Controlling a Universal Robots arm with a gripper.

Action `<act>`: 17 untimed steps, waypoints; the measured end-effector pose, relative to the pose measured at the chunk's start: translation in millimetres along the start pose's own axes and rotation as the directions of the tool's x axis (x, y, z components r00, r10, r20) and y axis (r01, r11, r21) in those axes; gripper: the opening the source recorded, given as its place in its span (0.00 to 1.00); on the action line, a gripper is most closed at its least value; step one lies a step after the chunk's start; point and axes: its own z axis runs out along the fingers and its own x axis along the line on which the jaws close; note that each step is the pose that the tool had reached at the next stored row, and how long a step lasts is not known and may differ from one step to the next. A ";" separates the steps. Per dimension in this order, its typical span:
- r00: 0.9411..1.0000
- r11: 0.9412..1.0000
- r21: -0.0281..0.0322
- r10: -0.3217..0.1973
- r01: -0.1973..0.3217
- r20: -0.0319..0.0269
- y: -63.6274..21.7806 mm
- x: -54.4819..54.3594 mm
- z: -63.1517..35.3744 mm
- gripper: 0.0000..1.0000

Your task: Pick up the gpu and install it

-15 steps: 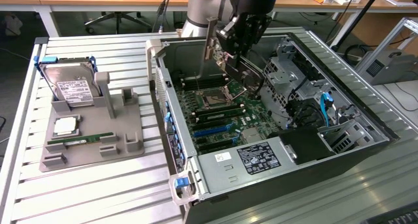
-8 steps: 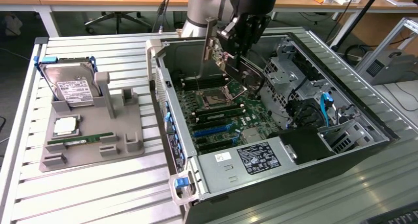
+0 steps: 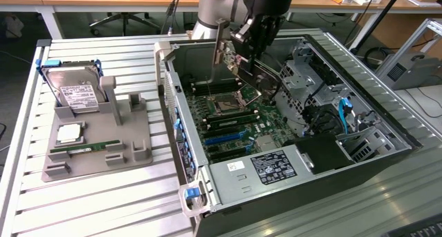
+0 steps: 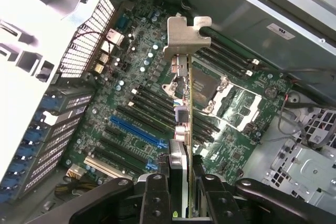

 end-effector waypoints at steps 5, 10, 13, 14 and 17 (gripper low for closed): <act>1.000 1.000 -0.001 -0.030 0.030 0.001 0.0 0.0 0.1 0.27; 0.999 0.999 -0.001 -0.053 0.053 0.002 0.0 0.0 0.1 0.27; 0.998 0.998 -0.002 -0.065 0.065 0.002 0.0 0.0 0.1 0.27; 0.998 0.998 -0.002 -0.068 0.068 0.003 0.0 0.0 0.1 0.27; 0.997 0.997 -0.002 -0.082 0.082 0.003 0.0 0.0 0.1 0.27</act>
